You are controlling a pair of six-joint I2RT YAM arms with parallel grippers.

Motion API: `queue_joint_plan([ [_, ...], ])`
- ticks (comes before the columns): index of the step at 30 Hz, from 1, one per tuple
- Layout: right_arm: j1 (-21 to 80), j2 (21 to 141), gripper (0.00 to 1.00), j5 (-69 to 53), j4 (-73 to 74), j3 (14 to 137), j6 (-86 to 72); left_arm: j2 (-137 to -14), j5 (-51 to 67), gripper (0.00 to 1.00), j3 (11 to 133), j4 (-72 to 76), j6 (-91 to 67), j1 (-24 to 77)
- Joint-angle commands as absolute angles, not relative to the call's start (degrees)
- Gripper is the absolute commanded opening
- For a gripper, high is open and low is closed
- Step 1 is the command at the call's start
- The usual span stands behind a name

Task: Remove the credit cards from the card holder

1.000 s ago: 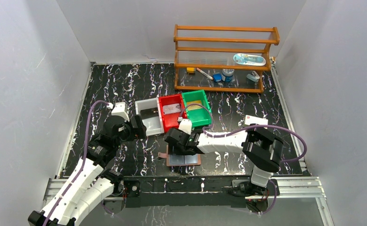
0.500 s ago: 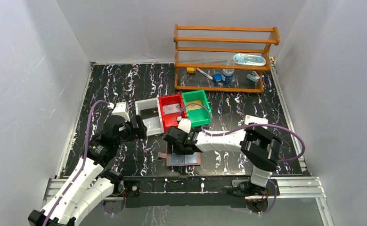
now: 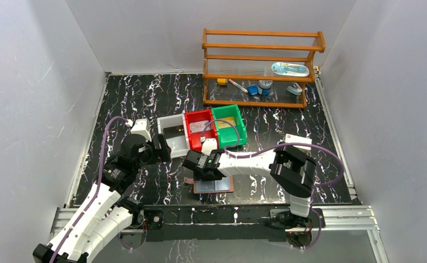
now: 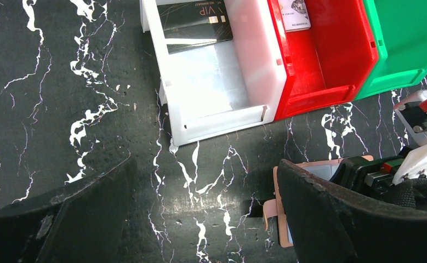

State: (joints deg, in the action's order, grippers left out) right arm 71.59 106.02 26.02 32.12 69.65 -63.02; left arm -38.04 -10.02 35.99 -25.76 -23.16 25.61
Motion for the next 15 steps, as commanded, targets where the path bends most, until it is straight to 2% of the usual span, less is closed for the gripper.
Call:
queue_joint_plan([
  [1,71.5,104.8,0.65,24.9,27.1,65.7,-63.6,-37.7,-9.9,0.98,36.3,-25.5,-22.8,25.4],
  [15,66.9,96.9,0.65,13.0,8.8,52.4,-65.1,-38.0,-7.2,0.98,36.2,-25.0,-22.6,25.4],
])
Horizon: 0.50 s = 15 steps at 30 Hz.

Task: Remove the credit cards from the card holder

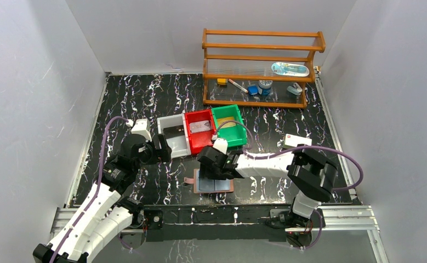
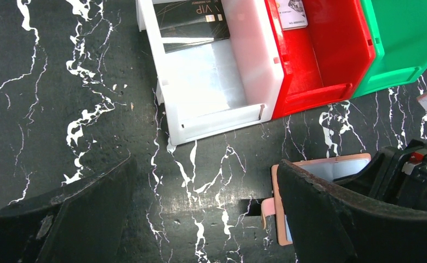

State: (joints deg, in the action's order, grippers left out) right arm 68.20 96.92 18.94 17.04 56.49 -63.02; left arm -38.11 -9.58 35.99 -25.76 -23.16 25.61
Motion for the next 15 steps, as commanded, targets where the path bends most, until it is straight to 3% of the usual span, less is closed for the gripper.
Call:
queue_joint_plan([
  [1,66.4,96.5,0.65,11.8,7.0,51.4,-65.2,-38.0,-6.0,0.98,36.0,-24.5,-22.6,25.4],
  [6,64.1,94.3,0.66,6.6,-0.9,45.3,-67.0,-38.1,6.9,0.96,33.9,-20.9,-25.7,25.4],
  [15,61.4,92.7,0.66,1.8,-8.5,39.3,-69.4,-45.0,34.5,0.79,26.3,-9.0,-39.2,25.4],
])
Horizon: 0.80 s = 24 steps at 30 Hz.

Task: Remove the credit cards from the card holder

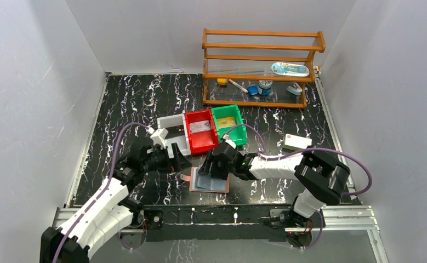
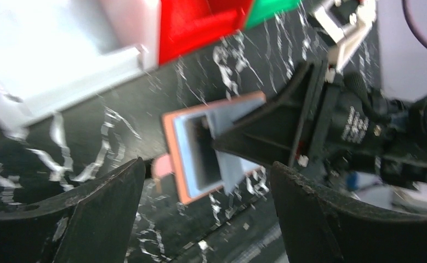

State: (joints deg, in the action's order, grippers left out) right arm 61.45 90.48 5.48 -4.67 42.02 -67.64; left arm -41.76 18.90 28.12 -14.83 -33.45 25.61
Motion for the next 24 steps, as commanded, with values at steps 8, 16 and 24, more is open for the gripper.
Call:
queue_joint_plan([
  [8,61.0,92.7,0.66,1.5,-9.6,38.2,-70.1,-52.9,40.0,0.63,25.3,-7.7,-38.7,28.3],
  [16,60.6,92.2,0.66,1.2,-10.0,37.5,-70.4,-56.4,36.1,0.39,23.2,-4.5,-40.3,32.4],
  [24,60.4,91.9,0.66,0.9,-10.6,37.0,-70.6,-61.2,32.6,0.35,22.7,-2.1,-40.4,35.0],
])
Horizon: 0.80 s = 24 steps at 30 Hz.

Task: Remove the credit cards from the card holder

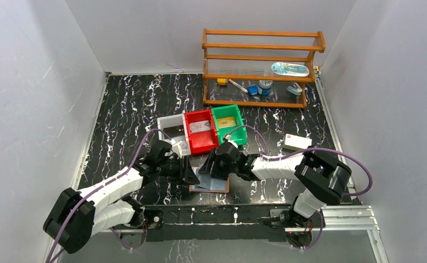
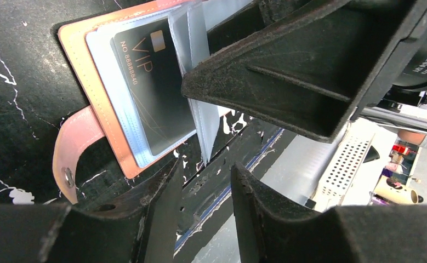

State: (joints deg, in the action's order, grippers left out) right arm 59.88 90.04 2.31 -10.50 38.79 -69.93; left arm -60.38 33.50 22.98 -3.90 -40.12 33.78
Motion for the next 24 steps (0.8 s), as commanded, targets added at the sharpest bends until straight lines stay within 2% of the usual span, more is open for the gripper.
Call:
queue_joint_plan([
  [1,60.4,91.8,0.66,0.9,-10.6,36.8,-70.7,-61.7,32.5,0.36,22.8,-1.8,-40.2,35.1],
  [10,60.1,90.7,0.66,0.8,-11.2,35.8,-71.0,-64.7,29.8,0.27,23.2,-1.4,-39.2,35.3],
  [17,59.8,90.7,0.66,0.2,-12.0,35.3,-71.1,-65.0,31.7,0.21,21.3,5.2,-41.4,35.3],
  [24,59.4,90.1,0.65,0.1,-12.5,34.5,-71.4,-65.4,30.7,0.10,20.4,5.2,-41.5,35.3],
])
